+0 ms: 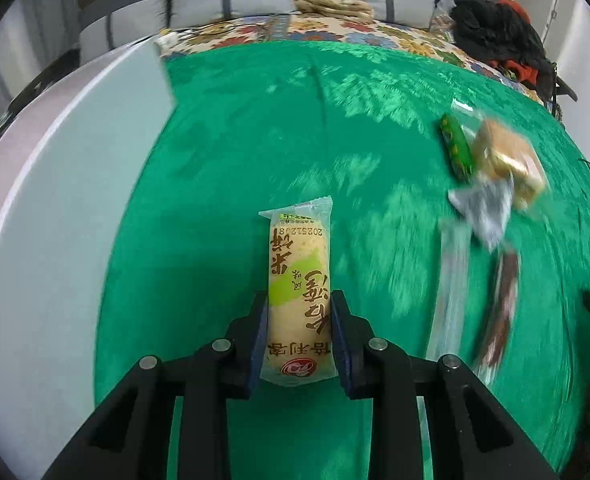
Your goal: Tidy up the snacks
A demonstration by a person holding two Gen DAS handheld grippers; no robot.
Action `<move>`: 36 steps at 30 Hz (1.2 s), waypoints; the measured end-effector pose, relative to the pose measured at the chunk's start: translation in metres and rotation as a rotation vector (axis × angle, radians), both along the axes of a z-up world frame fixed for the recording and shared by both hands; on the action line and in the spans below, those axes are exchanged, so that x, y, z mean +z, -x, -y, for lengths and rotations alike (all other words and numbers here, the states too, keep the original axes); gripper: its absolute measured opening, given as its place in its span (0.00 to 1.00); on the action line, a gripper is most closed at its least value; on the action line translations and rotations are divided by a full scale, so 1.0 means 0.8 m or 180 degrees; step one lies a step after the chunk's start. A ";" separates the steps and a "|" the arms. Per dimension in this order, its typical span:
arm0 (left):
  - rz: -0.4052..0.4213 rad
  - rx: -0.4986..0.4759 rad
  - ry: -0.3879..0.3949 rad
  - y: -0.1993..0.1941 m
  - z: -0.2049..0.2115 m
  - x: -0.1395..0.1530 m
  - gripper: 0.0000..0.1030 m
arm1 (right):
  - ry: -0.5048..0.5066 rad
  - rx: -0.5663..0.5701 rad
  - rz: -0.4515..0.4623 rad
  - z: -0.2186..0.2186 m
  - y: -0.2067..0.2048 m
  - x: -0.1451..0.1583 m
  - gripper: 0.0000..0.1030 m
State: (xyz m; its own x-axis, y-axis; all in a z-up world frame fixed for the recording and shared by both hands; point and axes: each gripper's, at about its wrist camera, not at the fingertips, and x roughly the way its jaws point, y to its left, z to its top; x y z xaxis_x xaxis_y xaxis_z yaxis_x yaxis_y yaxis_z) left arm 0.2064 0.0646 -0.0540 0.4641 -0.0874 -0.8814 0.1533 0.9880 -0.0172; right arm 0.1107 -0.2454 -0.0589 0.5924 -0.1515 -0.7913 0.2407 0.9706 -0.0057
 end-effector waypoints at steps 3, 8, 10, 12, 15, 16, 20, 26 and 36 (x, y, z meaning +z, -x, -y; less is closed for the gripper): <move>0.0002 0.0142 0.0048 0.039 -0.021 -0.004 0.28 | -0.0001 0.0000 0.0000 0.000 0.000 0.000 0.85; 0.0123 0.0289 0.0105 0.074 -0.034 -0.019 0.30 | -0.0001 0.0000 0.0000 0.000 0.000 0.000 0.85; 0.0248 0.0328 0.0115 0.079 -0.035 -0.023 0.56 | -0.0002 0.0000 0.0000 0.000 0.000 0.000 0.85; 0.0297 0.0381 0.0096 0.079 -0.034 -0.028 0.76 | -0.0003 0.0000 0.0000 0.000 0.000 0.000 0.85; 0.0432 0.0385 0.0002 0.082 -0.035 -0.034 0.80 | -0.0004 0.0000 0.0001 0.000 0.000 0.000 0.85; 0.0469 0.0383 -0.0005 0.082 -0.034 -0.035 0.82 | -0.0003 0.0000 0.0000 0.000 0.000 0.000 0.85; 0.0497 0.0410 0.0018 0.082 -0.038 -0.036 0.86 | -0.0004 0.0000 0.0000 0.000 0.000 0.000 0.85; 0.0441 0.0339 0.0026 0.077 -0.034 -0.038 0.97 | -0.0005 0.0001 0.0000 0.000 0.000 0.000 0.85; 0.0426 0.0317 0.0036 0.074 -0.033 -0.039 1.00 | -0.0023 0.0006 0.0002 0.000 0.000 0.000 0.86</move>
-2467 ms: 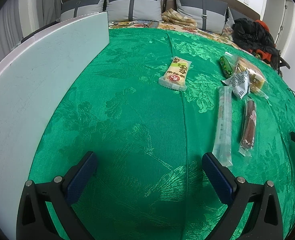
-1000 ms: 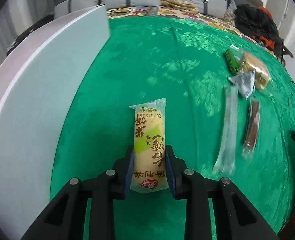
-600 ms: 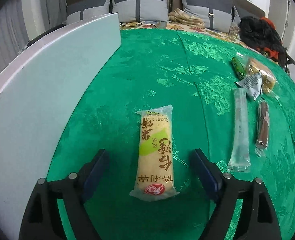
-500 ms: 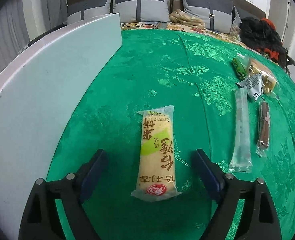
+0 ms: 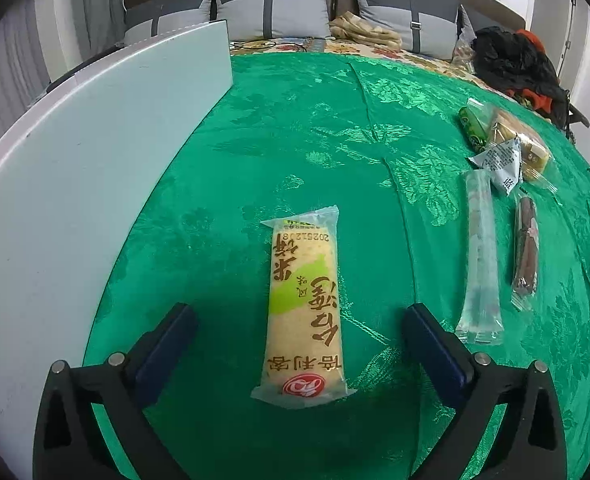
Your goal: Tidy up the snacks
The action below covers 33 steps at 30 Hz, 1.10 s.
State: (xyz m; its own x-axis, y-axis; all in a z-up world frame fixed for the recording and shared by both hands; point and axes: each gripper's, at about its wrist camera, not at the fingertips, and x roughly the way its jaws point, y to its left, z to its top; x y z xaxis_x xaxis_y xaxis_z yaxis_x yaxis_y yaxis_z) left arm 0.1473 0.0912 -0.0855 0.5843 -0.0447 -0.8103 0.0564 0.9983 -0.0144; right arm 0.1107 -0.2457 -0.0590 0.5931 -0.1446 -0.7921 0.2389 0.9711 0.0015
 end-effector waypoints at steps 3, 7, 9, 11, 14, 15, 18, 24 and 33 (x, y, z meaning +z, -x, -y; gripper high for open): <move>0.0000 0.0003 -0.0004 0.001 0.000 0.000 1.00 | 0.0017 -0.0014 -0.0012 0.000 0.000 0.000 0.86; 0.0000 0.0003 -0.0005 0.001 0.000 0.000 1.00 | -0.0481 -0.0138 -0.0263 -0.017 -0.009 0.013 0.87; 0.0000 0.0003 -0.0003 0.001 0.000 0.000 1.00 | -0.1084 0.0101 -0.0212 -0.054 -0.017 0.027 0.86; 0.0000 0.0003 -0.0004 0.001 0.000 0.000 1.00 | -0.1310 0.0386 -0.0296 -0.102 -0.035 0.037 0.85; 0.0000 0.0004 -0.0003 0.001 0.000 0.000 1.00 | -0.1393 0.0590 -0.0429 -0.165 -0.067 0.037 0.84; 0.0000 0.0003 -0.0001 0.001 0.000 0.000 1.00 | -0.1332 0.0583 -0.0480 -0.183 -0.078 0.033 0.83; 0.0000 0.0002 -0.0002 0.001 0.000 0.000 1.00 | -0.1111 0.0539 -0.0623 -0.211 -0.097 0.019 0.78; 0.0001 0.0002 0.0004 0.001 0.000 0.000 1.00 | -0.0832 0.0639 -0.0688 -0.212 -0.097 0.020 0.24; -0.0052 -0.0092 -0.0001 0.001 -0.001 0.000 1.00 | -0.1143 0.0701 -0.0858 -0.128 -0.055 0.024 0.19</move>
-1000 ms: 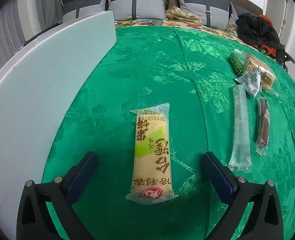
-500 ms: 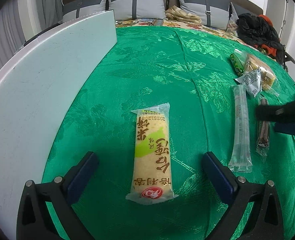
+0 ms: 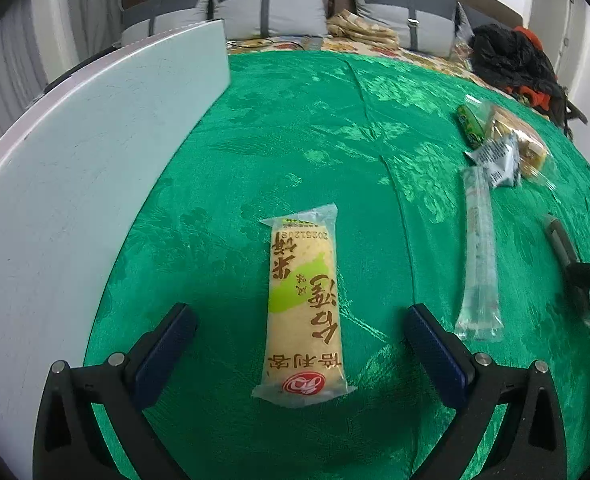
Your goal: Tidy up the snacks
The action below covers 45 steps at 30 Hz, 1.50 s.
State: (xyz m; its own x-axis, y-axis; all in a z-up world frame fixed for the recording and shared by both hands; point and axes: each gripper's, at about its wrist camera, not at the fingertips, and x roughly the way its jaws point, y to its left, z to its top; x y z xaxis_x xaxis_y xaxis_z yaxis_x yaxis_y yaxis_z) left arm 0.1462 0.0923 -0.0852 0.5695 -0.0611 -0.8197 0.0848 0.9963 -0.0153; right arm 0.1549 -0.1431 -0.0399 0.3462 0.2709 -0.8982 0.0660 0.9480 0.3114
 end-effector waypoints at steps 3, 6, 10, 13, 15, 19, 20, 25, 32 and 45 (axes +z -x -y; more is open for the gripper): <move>-0.0156 -0.0087 -0.0004 0.000 -0.005 0.003 0.99 | 0.0113 0.0083 -0.0007 -0.001 0.007 0.001 0.19; -0.0195 -0.0100 -0.0001 0.002 -0.010 0.008 0.84 | 0.0233 0.0145 0.0018 -0.010 0.007 0.000 0.23; -0.0210 -0.0046 0.0007 0.000 -0.017 0.017 0.28 | 0.0415 0.0221 0.0033 -0.024 -0.004 0.000 0.19; -0.0279 -0.0020 0.0222 0.002 -0.025 0.021 0.28 | 0.0214 0.0132 0.0014 -0.012 0.000 0.002 0.18; -0.0245 0.0006 0.0332 0.013 -0.027 0.029 0.28 | -0.0030 0.0011 0.0055 0.006 0.014 0.010 0.18; -0.0158 0.0041 0.0672 0.051 -0.029 0.063 0.28 | -0.0498 -0.0109 0.0088 0.020 0.029 0.022 0.18; -0.0124 0.0062 0.0738 0.060 -0.031 0.074 0.28 | -0.0578 -0.0098 0.0097 0.018 0.030 0.027 0.18; 0.0119 0.0172 0.0904 0.087 -0.066 0.142 0.28 | -0.1035 0.0167 0.0232 -0.037 0.020 0.077 0.18; 0.0486 0.0877 0.0643 0.093 -0.208 0.212 0.28 | -0.1509 0.1115 0.0605 -0.234 -0.008 0.202 0.19; 0.0278 0.1646 -0.0225 0.122 -0.318 0.156 0.78 | -0.1133 0.1717 0.0874 -0.376 0.004 0.198 0.62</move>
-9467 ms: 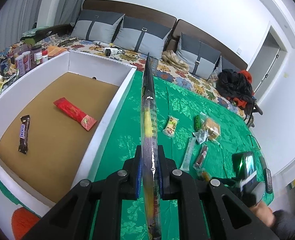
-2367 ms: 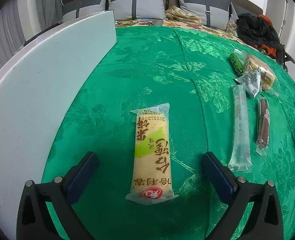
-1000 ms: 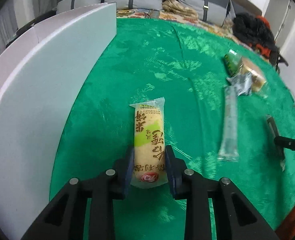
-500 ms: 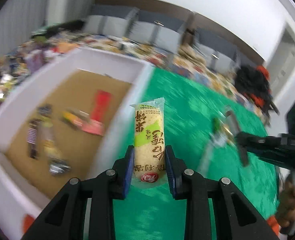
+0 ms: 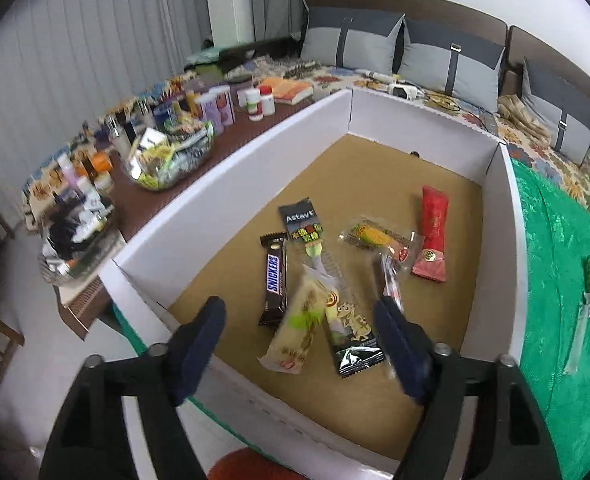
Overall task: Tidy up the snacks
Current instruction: 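Carry both snacks over the white box and open both tools to drop them, then bring both tools back over the remaining snacks on the bedspread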
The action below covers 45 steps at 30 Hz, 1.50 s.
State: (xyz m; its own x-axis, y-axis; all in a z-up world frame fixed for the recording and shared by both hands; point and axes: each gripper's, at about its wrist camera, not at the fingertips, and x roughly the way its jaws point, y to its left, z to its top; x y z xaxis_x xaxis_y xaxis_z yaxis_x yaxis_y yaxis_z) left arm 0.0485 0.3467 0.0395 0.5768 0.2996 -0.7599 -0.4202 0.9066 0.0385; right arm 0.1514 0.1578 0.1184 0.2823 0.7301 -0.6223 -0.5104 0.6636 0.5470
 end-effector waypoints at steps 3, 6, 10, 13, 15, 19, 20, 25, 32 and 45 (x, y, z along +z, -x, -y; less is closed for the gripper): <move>0.0044 -0.0061 -0.0215 -0.004 0.021 0.007 0.79 | 0.0391 -0.0212 0.0289 0.056 0.007 -0.026 0.62; 0.0084 -0.0186 -0.0346 -0.010 0.049 0.018 0.79 | 0.0776 -0.0455 0.0397 0.113 0.009 -0.059 0.62; 0.0120 -0.0361 -0.0429 -0.021 0.083 0.035 0.79 | 0.1063 -0.0767 0.0315 0.195 0.009 -0.099 0.62; 0.0132 -0.0446 -0.0467 -0.025 0.104 0.044 0.79 | 0.1179 -0.1006 0.0244 0.249 0.012 -0.122 0.62; 0.0158 -0.0513 -0.0497 -0.026 0.120 0.051 0.79 | 0.1237 -0.1140 0.0212 0.280 0.015 -0.131 0.62; 0.0223 -0.0663 -0.0473 -0.024 0.151 0.063 0.79 | 0.1529 -0.1469 0.0213 0.348 0.025 -0.159 0.62; 0.0262 -0.0743 -0.0426 -0.021 0.162 0.066 0.79 | 0.1608 -0.1537 0.0220 0.355 0.025 -0.162 0.63; 0.0336 -0.1141 -0.0148 -0.017 0.216 0.062 0.83 | 0.1992 -0.1909 0.0290 0.423 0.043 -0.190 0.62; -0.0052 -0.1668 -0.0026 -0.036 0.315 0.008 0.83 | 0.1858 -0.2126 0.0370 0.477 0.063 -0.205 0.70; -0.0475 -0.2158 0.0189 -0.110 0.412 -0.067 0.83 | 0.1832 -0.2139 0.0345 0.474 0.063 -0.208 0.79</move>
State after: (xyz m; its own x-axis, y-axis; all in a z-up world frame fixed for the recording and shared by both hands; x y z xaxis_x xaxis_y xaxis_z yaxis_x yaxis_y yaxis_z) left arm 0.1367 0.0169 -0.0141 0.5100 -0.1343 -0.8496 0.2454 0.9694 -0.0059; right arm 0.1010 -0.2217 -0.0479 0.6170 -0.0285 -0.7865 0.0559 0.9984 0.0078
